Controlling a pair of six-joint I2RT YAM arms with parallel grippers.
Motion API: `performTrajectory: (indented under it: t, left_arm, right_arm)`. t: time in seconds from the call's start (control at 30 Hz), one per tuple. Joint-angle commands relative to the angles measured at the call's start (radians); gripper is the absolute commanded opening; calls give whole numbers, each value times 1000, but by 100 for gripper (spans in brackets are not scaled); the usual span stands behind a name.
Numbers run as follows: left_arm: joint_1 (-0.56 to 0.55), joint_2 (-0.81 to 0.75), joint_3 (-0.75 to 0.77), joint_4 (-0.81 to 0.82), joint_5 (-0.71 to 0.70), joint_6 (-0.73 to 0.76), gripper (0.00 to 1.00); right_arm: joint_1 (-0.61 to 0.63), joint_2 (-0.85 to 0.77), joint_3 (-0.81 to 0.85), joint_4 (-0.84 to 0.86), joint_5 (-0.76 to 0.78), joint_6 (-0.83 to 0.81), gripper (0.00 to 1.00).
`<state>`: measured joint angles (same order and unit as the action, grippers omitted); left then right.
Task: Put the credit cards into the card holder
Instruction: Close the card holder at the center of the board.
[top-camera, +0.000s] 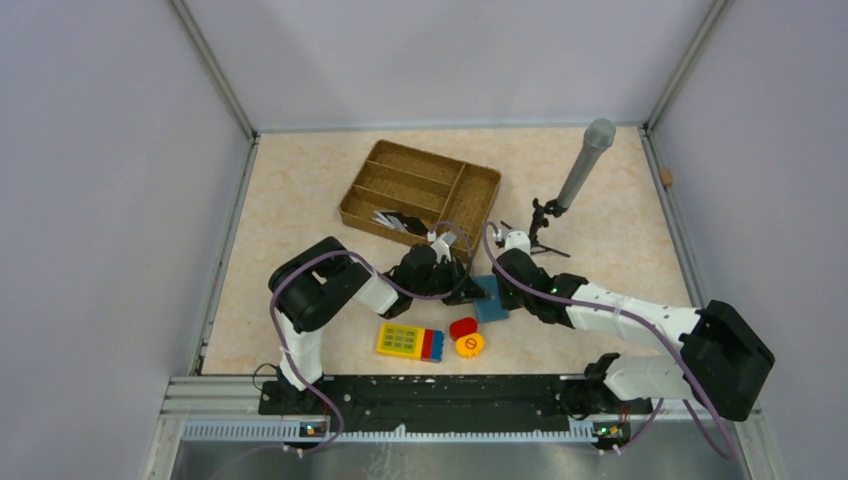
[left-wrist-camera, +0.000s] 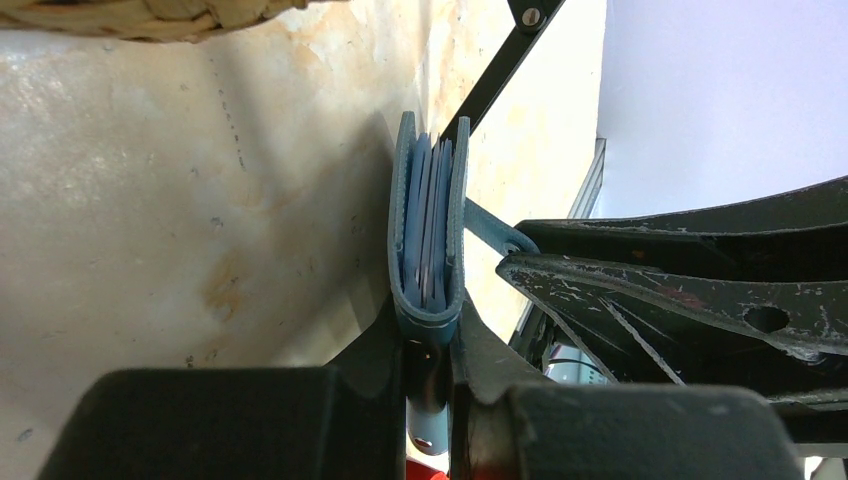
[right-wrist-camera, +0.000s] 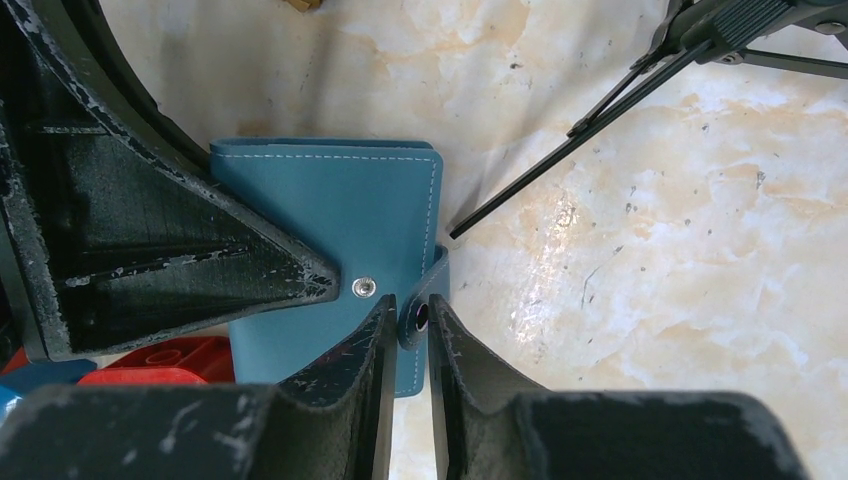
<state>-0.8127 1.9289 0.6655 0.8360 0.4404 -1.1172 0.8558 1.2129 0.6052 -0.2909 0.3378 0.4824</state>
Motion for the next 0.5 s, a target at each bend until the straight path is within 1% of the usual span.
performTrajectory:
  t: [0.0, 0.47]
  left_arm:
    - [-7, 30, 1, -75, -9, 34, 0]
    - [-8, 37, 6, -71, -2, 31, 0]
  right_arm:
    - [12, -34, 50, -3, 7, 5, 17]
    - [12, -37, 56, -11, 7, 4, 17]
